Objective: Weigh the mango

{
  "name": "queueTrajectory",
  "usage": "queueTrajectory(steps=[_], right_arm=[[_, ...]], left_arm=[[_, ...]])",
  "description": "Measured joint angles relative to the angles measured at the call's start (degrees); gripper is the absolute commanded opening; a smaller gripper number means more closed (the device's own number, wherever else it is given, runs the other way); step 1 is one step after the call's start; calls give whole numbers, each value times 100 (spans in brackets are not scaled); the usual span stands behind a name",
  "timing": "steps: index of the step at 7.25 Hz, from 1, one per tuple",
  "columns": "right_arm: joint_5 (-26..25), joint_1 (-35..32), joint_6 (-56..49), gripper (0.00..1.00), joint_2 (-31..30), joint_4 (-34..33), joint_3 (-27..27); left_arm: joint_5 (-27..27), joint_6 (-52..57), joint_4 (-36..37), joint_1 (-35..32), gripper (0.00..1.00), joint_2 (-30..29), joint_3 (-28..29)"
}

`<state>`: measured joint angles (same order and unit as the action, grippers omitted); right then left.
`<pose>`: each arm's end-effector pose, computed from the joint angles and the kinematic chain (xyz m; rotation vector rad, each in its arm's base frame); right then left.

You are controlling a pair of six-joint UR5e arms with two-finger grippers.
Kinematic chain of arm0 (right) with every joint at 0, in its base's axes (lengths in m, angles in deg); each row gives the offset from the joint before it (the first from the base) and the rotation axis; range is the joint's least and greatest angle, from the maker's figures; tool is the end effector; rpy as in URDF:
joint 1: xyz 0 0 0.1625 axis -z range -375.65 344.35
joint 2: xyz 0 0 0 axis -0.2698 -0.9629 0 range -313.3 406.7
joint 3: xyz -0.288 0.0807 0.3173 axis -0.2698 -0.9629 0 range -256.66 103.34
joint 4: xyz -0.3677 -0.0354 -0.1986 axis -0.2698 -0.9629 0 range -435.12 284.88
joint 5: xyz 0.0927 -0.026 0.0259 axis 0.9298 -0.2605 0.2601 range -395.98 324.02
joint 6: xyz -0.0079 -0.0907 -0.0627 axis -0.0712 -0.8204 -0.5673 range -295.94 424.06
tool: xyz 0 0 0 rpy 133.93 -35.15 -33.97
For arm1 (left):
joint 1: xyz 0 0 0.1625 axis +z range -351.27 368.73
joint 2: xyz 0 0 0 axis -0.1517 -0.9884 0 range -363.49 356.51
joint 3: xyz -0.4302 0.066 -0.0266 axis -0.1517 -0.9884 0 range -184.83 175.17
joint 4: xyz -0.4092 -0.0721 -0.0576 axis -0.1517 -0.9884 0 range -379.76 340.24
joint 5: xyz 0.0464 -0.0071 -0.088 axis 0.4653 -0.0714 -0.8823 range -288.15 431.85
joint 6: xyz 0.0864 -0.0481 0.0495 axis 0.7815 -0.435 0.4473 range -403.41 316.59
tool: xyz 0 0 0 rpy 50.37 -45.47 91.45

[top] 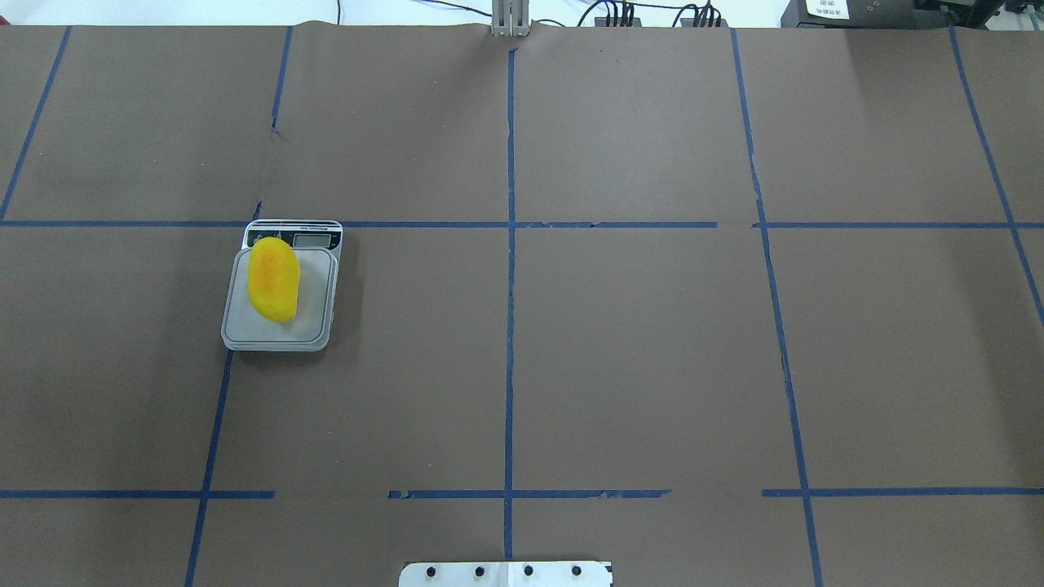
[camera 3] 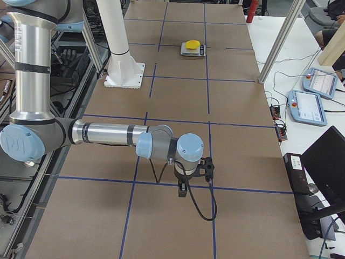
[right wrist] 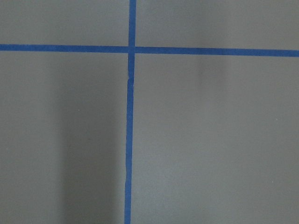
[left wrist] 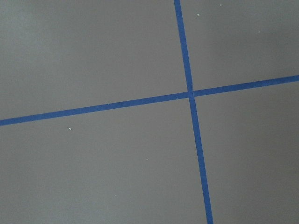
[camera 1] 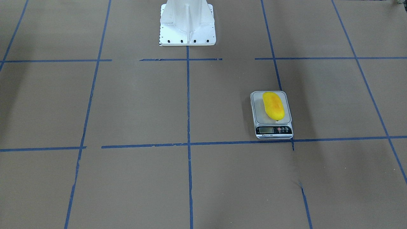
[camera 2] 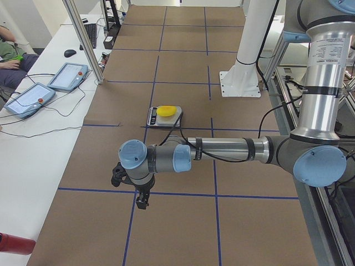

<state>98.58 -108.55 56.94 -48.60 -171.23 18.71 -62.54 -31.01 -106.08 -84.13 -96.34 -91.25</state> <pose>0.0784 -0.4449 0.6851 -0.0320 -0.7827 -0.0289 -0.0815 -0.5092 0.6896 0.0304 0.7778 0.1284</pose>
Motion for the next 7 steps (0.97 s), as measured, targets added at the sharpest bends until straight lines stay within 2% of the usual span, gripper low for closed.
queueTrajectory(steps=[7], right_arm=[[0, 0, 0, 100, 0, -4, 0]], left_arm=[[-11, -7, 21, 13, 100, 73, 23]])
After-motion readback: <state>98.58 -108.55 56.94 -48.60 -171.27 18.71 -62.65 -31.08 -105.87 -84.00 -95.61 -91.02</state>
